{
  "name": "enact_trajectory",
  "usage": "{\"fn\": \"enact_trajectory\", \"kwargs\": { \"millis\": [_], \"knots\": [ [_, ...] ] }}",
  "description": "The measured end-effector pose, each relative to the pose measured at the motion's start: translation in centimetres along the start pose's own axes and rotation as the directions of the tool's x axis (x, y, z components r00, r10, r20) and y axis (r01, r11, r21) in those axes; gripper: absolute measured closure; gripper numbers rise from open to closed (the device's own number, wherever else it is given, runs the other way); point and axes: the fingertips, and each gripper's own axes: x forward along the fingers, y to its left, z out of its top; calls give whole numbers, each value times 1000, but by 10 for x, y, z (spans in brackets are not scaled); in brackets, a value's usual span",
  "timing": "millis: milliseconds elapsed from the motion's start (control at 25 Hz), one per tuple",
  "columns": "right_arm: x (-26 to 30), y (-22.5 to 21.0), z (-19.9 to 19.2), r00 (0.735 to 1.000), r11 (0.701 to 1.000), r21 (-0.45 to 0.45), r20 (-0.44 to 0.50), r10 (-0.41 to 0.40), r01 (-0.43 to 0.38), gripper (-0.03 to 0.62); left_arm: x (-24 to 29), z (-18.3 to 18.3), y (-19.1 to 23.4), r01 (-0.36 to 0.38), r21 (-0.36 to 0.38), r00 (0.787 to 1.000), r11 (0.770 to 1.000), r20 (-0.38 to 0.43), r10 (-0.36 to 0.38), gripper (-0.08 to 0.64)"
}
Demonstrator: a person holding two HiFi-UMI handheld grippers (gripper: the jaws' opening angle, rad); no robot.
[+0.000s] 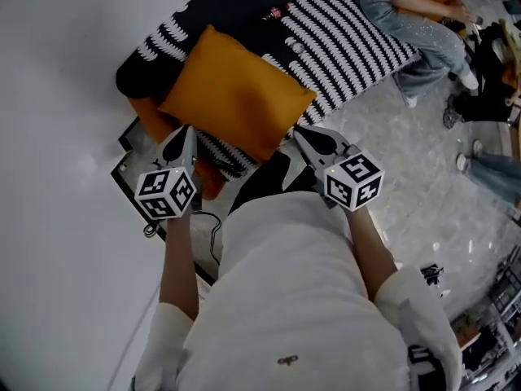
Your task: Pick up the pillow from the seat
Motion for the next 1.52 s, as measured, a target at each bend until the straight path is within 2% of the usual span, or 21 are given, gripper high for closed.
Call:
{"fn": "enact_trajectory", "kwargs": {
  "millis": [200, 360, 560, 640, 680, 840, 1000, 1200, 1360, 1520],
  "knots": [
    [22, -35, -34, 996, 980, 178, -27, -81, 84, 583, 35, -2, 51, -11, 6, 997, 1000, -81, 11, 546],
    [39, -53, -71, 987, 940, 302, -58, -148, 159, 581, 65, -9, 79, 48, 49, 988, 998, -149, -40, 546],
    [60, -75, -113, 983, 900, 396, -111, -148, 180, 581, 111, -28, 91, 118, 96, 968, 988, -234, -93, 529],
    [67, -80, -129, 980, 891, 412, -129, -150, 191, 551, 124, -37, 94, 146, 114, 955, 983, -274, -110, 456],
    [73, -81, -138, 979, 885, 425, -139, -146, 192, 499, 130, -42, 99, 156, 126, 949, 980, -293, -113, 432],
    [106, -93, -167, 972, 848, 482, -178, -153, 222, 448, 158, -60, 130, 172, 177, 926, 969, -364, -98, 386],
    [130, -124, -183, 958, 795, 539, -216, -188, 278, 379, 201, -65, 146, 210, 197, 894, 958, -435, -107, 333],
    [152, -141, -218, 937, 761, 555, -280, -210, 336, 328, 235, -89, 172, 226, 236, 857, 945, -510, -78, 285],
    [164, -154, -248, 924, 709, 596, -295, -241, 376, 290, 256, -109, 187, 261, 271, 821, 927, -567, -65, 220],
    [180, -170, -273, 912, 672, 618, -313, -266, 408, 259, 277, -122, 202, 288, 293, 783, 912, -620, -48, 143]
  ]
}}
